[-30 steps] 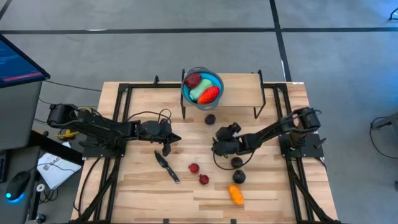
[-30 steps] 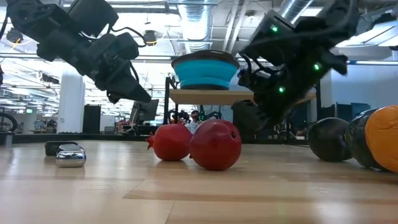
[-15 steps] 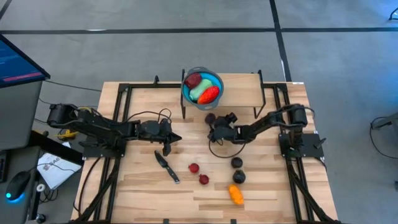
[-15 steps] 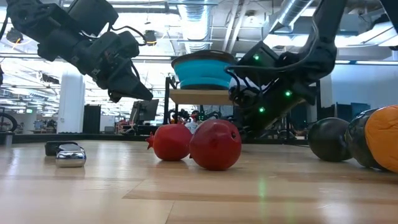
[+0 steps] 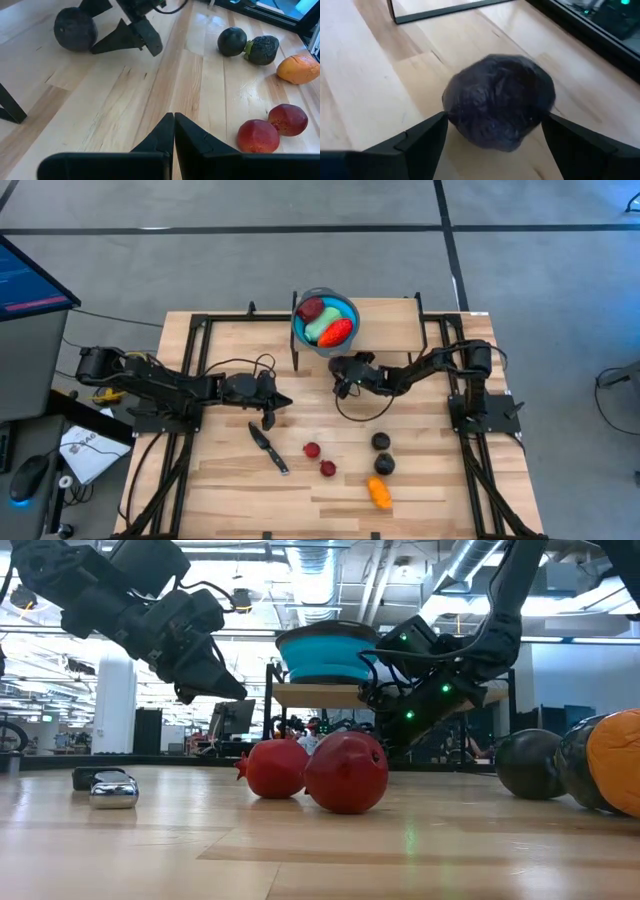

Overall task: Pick & Place Fruit
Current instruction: Put the top black plum into the blue strainer bowl on the shelf

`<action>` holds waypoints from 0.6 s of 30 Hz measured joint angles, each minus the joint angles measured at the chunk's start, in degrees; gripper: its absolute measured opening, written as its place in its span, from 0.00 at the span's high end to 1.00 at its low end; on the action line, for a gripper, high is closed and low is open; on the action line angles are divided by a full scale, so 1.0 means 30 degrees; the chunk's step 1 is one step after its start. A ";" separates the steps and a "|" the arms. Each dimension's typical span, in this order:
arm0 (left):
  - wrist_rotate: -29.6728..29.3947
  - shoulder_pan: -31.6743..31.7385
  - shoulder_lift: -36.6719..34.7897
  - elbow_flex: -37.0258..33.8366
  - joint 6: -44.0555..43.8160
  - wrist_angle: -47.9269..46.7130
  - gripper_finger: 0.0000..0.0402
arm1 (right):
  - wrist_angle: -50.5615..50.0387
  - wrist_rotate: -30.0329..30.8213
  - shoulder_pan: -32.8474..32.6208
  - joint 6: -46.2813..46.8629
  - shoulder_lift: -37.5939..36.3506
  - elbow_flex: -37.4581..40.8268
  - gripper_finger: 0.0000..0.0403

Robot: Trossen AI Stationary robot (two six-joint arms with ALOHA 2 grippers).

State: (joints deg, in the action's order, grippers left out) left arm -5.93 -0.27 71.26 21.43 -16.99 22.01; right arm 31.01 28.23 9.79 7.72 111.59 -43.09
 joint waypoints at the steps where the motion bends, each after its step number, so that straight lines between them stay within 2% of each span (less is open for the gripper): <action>1: 0.0000 0.0000 0.0000 0.0000 -0.0002 0.0010 0.98 | 0.0094 -0.0430 0.0168 -0.0349 0.0000 0.0000 0.21; 7: 0.0004 0.0000 0.0000 0.0000 -0.0007 0.0038 0.98 | 0.1329 -0.1920 0.0599 -0.1729 0.0000 0.0000 0.21; 18: 0.0015 0.0004 0.0000 0.0000 -0.0004 0.0201 0.98 | 0.1786 -0.1969 0.0670 -0.2008 0.0073 -0.0007 0.27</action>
State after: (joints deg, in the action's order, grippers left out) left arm -5.89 -0.26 71.26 21.43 -17.01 22.61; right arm 36.37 22.32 11.81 1.69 111.81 -43.11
